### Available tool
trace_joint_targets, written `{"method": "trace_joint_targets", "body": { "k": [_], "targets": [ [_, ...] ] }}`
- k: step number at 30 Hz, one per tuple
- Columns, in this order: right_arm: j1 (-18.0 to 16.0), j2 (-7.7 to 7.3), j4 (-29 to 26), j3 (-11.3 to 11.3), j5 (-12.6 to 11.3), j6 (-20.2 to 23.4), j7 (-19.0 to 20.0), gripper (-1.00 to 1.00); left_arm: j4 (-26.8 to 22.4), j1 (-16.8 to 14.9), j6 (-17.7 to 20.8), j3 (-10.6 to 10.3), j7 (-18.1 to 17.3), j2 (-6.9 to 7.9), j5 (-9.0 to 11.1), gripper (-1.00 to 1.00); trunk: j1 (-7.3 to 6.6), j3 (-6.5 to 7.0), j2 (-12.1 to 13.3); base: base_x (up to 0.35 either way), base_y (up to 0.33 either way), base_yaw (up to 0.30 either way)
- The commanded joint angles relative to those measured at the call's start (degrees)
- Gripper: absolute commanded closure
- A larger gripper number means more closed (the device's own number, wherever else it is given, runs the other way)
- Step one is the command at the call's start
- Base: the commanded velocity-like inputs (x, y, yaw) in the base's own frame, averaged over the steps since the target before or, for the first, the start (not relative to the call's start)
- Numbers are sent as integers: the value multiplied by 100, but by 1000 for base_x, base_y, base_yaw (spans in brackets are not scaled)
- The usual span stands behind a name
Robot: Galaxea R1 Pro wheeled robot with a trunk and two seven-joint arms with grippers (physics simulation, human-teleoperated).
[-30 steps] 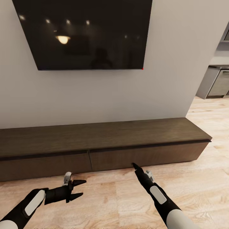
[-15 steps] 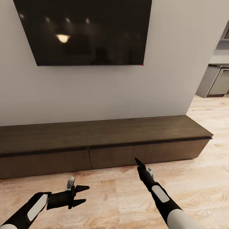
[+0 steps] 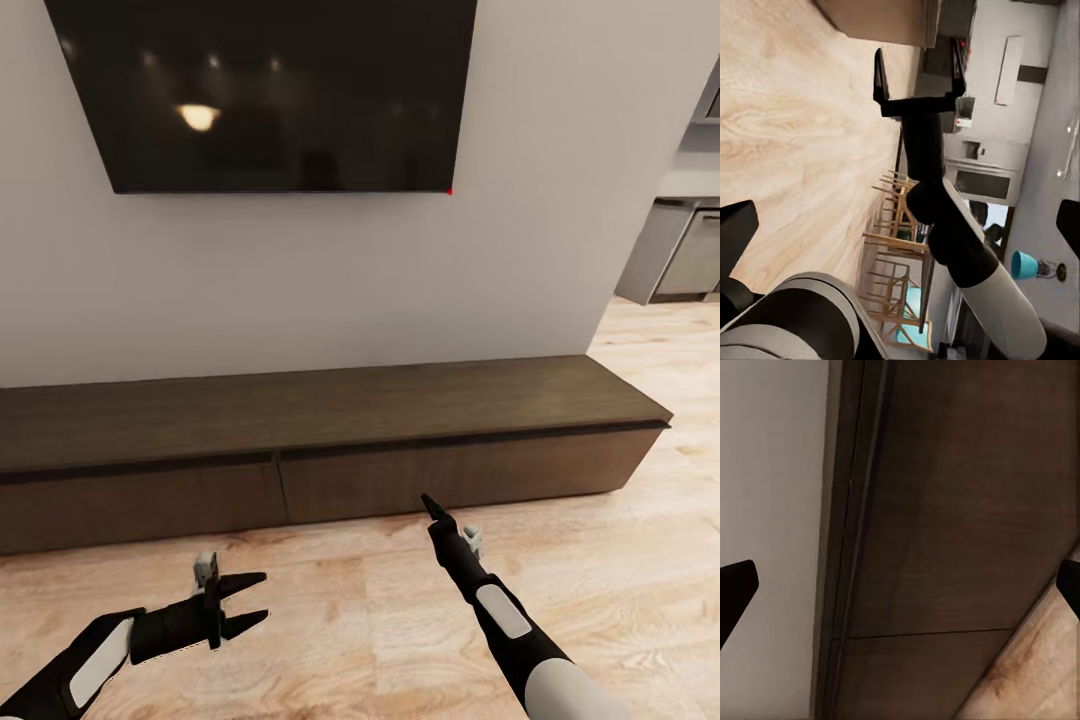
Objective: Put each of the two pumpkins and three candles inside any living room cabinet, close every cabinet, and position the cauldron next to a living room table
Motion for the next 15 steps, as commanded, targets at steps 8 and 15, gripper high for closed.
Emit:
{"method": "trace_joint_targets", "body": {
  "k": [8, 15],
  "targets": [
    [-2, 43, 5, 15, -48, 5, -26, -100, 76, 19, -233, -60, -372, 135, 13, -100, -1, -5, -2, 0, 0, 0],
    [-2, 19, 10, -11, -52, -9, -33, -100, 111, 39, -478, -76, -393, 156, 16, -100, -1, -5, -2, 0, 0, 0]
  ]
}}
